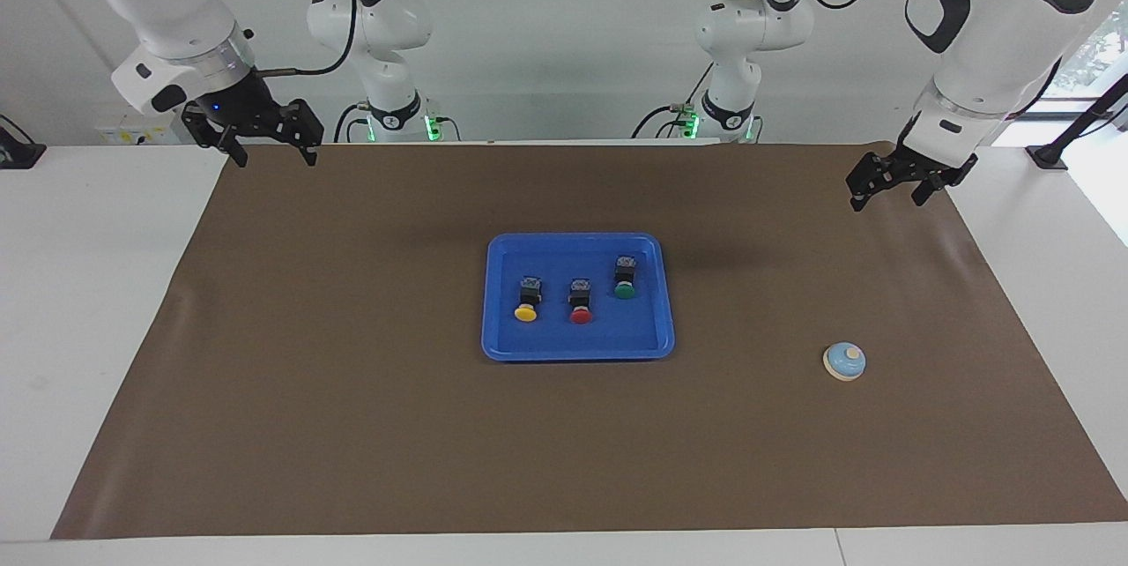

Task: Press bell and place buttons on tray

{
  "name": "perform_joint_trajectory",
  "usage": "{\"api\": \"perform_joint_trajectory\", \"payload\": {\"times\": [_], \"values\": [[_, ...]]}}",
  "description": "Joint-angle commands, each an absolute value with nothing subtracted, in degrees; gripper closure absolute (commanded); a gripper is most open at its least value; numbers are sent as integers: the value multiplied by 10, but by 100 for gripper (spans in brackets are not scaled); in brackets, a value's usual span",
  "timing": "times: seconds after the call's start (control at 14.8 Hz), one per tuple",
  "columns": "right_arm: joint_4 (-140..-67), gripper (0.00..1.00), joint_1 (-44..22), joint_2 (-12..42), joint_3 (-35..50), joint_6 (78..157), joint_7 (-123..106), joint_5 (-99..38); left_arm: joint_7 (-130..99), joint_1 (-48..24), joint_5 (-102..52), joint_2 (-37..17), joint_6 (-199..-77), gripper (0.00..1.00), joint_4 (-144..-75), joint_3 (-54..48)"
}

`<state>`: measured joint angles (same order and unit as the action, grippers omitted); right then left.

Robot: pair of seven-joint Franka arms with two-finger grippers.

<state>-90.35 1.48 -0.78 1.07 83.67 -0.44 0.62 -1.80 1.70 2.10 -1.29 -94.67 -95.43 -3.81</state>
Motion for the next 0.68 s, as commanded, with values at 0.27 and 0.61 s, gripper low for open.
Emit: {"api": "perform_joint_trajectory", "payload": {"times": [0.27,0.61], "values": [[-918,0,26,-21,19,838,-18,11,-23,11,-19,-4,-925,0,-959,-33],[-918,0,36,-21,16,837,-23,11,-21,8,-15,-5,-917,0,-954,-33]]}}
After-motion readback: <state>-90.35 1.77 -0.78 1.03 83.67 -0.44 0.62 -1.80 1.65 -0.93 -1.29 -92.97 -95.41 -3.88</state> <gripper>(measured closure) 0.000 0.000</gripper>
